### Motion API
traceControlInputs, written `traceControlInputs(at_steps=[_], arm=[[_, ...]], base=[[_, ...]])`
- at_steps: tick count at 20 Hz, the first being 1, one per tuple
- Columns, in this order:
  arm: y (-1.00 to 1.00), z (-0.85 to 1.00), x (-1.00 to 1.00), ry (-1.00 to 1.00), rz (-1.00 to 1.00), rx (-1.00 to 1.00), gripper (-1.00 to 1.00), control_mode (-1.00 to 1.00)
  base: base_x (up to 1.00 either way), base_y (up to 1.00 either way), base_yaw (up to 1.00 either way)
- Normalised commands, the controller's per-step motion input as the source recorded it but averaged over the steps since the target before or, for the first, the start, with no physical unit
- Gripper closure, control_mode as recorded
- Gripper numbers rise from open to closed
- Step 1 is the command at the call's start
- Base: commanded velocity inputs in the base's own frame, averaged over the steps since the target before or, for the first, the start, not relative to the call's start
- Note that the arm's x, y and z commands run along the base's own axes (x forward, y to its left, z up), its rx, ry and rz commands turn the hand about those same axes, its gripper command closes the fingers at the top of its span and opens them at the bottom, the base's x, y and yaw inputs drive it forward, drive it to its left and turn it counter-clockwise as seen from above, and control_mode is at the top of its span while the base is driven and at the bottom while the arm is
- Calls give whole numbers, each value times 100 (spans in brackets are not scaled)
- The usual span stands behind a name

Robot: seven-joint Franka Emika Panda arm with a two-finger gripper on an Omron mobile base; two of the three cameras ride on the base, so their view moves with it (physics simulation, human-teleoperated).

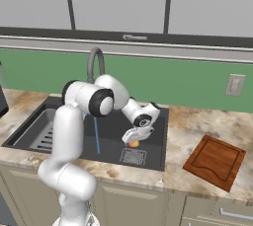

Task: Pick the mango from the sink and place it on the cutting board to airdry. Then turn off the sink faucet.

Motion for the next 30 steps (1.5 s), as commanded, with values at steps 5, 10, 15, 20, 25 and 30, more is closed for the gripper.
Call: traceControlInputs(at_steps=[5, 10, 15, 20, 25, 30], arm=[[0, 71, -32, 0, -16, 0, 100, -100], [0, 67, -30, 2, -17, 0, 100, -100], [0, 66, -26, 7, -22, 0, 100, -100], [0, 51, -25, 9, -25, 0, 100, -100], [0, 41, -21, 2, -26, -2, 100, -100], [0, 24, -33, -9, -28, -10, 100, -100]], base=[[0, 0, 0], [0, 0, 0], [0, 0, 0], [0, 0, 0], [0, 0, 0], [0, 0, 0]])
